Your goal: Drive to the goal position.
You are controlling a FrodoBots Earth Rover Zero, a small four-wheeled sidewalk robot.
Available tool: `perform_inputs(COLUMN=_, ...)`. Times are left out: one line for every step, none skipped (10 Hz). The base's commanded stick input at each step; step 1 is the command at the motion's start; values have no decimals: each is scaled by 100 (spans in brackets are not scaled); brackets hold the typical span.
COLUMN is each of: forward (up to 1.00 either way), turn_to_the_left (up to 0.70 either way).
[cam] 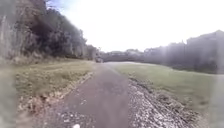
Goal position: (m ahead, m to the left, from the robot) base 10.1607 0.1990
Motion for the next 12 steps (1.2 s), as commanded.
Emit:
perform_inputs(forward=70, turn_to_the_left=0)
perform_inputs(forward=70, turn_to_the_left=0)
perform_inputs(forward=70, turn_to_the_left=0)
perform_inputs(forward=70, turn_to_the_left=0)
perform_inputs(forward=70, turn_to_the_left=11)
perform_inputs(forward=70, turn_to_the_left=22)
perform_inputs(forward=70, turn_to_the_left=35)
perform_inputs(forward=70, turn_to_the_left=35)
perform_inputs(forward=70, turn_to_the_left=35)
perform_inputs(forward=70, turn_to_the_left=35)
perform_inputs(forward=70, turn_to_the_left=35)
perform_inputs(forward=70, turn_to_the_left=0)
